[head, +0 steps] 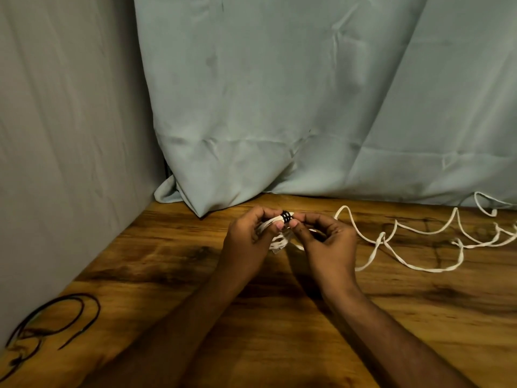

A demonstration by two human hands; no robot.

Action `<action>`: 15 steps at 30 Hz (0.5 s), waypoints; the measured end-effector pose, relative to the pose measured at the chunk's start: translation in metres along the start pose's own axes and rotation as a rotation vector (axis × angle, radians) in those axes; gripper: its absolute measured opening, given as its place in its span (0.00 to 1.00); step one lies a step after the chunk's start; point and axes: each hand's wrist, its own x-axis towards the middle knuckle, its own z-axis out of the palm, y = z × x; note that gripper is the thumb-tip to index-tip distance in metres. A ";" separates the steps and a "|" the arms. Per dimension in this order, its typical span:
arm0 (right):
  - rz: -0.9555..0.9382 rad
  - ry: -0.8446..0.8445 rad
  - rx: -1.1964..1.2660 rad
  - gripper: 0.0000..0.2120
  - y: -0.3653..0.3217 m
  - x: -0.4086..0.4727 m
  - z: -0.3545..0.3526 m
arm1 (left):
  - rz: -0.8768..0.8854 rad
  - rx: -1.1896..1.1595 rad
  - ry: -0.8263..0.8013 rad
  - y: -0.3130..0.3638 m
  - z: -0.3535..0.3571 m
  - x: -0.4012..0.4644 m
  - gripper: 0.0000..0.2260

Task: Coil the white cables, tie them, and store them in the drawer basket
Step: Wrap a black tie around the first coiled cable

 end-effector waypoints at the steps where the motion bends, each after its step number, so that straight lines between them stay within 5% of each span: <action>1: -0.001 0.001 -0.003 0.08 0.000 0.000 -0.001 | 0.032 0.044 -0.006 0.000 0.000 0.000 0.06; 8: -0.031 -0.015 -0.076 0.10 -0.002 0.000 -0.003 | 0.092 0.125 -0.023 0.000 0.001 -0.002 0.07; 15: -0.020 -0.014 0.018 0.07 -0.004 0.000 0.001 | -0.134 -0.227 0.048 0.001 0.004 0.003 0.07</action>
